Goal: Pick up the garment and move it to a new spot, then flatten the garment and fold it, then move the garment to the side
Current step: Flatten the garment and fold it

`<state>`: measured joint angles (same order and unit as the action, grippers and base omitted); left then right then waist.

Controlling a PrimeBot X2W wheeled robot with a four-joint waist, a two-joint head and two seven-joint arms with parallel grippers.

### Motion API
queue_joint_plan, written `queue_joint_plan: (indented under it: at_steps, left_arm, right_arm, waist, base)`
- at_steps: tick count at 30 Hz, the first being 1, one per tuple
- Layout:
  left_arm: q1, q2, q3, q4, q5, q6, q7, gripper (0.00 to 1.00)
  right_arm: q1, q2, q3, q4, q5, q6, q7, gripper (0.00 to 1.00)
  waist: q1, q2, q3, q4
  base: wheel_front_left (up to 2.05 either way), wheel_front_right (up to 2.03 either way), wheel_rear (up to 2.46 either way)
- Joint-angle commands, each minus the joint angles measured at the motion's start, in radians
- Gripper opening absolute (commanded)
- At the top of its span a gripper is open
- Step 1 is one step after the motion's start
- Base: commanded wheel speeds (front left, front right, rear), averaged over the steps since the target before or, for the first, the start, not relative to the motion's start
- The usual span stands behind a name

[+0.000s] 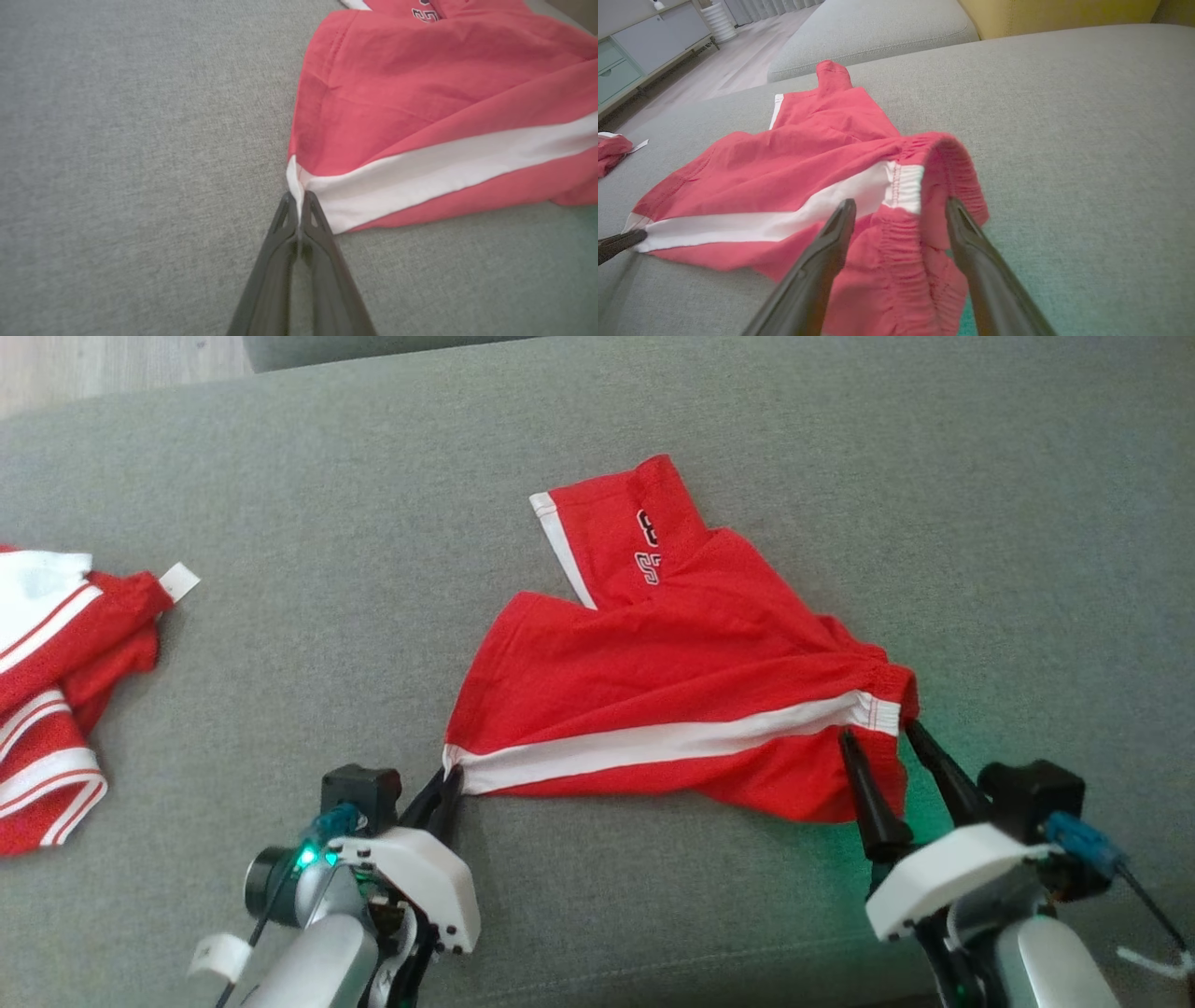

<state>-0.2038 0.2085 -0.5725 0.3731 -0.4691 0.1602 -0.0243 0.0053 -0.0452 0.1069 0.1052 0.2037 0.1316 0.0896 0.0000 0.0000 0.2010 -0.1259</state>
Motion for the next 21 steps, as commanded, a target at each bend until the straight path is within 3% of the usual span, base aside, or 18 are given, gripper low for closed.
queue_joint_plan:
  at_steps: [1, 4, 6, 12, 21]
  left_arm:
    - [-0.025, 0.011, 0.028, -0.033, -0.005, 0.009, -0.014, 0.00]
    - [-0.028, 0.011, 0.026, -0.038, -0.006, 0.009, -0.017, 0.00]
    - [-0.029, 0.012, 0.025, -0.041, -0.007, 0.009, -0.020, 0.00]
    - [-0.029, 0.014, 0.029, -0.056, -0.012, 0.011, -0.033, 0.00]
    - [-0.025, 0.023, 0.062, -0.106, -0.034, 0.021, -0.077, 0.00]
  right_arm:
    - [-0.055, -0.005, 0.020, -0.018, -0.005, -0.001, -0.002, 0.95]
    - [-0.087, -0.005, 0.018, 0.013, -0.013, -0.001, -0.005, 0.88]
    - [-0.104, -0.005, 0.021, 0.027, -0.024, -0.001, -0.004, 0.75]
    - [-0.120, -0.005, 0.027, 0.029, -0.043, -0.001, 0.010, 0.03]
    - [-0.066, -0.039, 0.061, -0.063, -0.055, -0.001, 0.097, 0.00]
  waist:
    - [0.0000, 0.0000, 0.002, 0.003]
    - [0.0000, 0.0000, 0.005, 0.010]
    - [0.0000, 0.0000, 0.006, 0.013]
    - [0.0000, 0.0000, 0.000, 0.020]
    - [0.0000, 0.0000, -0.027, 0.010]
  base:
    - [0.00, 0.00, 0.00]
    - [0.00, 0.00, 0.00]
    - [0.00, 0.00, 0.00]
    - [0.00, 0.00, 0.00]
    - [0.00, 0.00, 0.00]
